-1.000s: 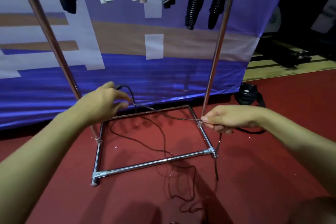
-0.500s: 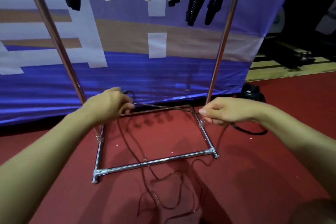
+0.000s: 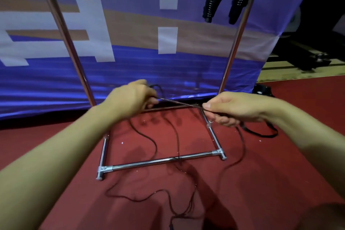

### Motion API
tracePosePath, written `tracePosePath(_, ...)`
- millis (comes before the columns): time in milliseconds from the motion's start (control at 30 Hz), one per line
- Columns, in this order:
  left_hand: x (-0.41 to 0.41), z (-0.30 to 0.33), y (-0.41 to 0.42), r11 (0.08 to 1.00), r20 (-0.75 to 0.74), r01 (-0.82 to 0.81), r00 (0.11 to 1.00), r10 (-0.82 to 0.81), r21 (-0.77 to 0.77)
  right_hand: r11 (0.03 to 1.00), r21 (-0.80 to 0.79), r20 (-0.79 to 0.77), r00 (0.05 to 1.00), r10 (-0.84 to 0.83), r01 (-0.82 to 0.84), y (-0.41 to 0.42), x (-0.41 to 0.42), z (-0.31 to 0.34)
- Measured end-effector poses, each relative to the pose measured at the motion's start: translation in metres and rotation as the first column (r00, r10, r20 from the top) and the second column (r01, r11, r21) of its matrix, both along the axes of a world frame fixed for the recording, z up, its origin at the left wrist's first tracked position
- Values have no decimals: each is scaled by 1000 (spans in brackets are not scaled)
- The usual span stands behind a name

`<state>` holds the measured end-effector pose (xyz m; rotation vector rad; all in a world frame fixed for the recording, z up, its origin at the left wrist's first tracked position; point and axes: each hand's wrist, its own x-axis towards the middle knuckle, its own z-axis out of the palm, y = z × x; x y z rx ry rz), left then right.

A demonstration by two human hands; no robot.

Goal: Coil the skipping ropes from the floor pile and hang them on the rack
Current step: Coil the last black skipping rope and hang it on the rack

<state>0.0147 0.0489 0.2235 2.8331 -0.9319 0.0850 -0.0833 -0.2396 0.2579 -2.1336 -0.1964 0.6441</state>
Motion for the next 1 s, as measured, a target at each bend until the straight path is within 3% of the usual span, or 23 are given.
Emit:
tracePosePath(100,8,-2,23,987,-106,-152,982,157,58,1000,-2,-11,1000,-29,29,-15,-2,2)
tracePosePath(233,-32,15,-11,990,-256,94,960,-118,-105,1000,-2,107,994,-5,6,5,-3,-1)
tracePosePath(367,-53,12,-46,922,-146,330,921,-362,-205,1000,22,122,993,0,-2,25,1,2)
tracePosePath(467,-23,11,-25,957,-43,234,969,-244,-173,999,27,50,998,33,-34,16,-1,7)
tracePosePath(600,3,7,7,999,-72,-47,996,46,-10,994,106,13,1000,16,-18,-1,-4,11)
tracePosePath(667,-4,10,7,999,-100,-14,995,10,-43,993,105,37,998,58,-62,0,-5,9)
tracePosePath(767,-34,23,-18,958,-189,168,958,-214,-233,996,59,132,989,62,-70,10,-3,5)
tracePosePath(867,-58,15,-51,920,-85,309,938,-337,-242,999,43,194,981,-20,12,19,-2,9)
tracePosePath(1000,-13,15,-18,969,46,90,996,-81,-231,988,-157,122,992,8,12,4,-7,15)
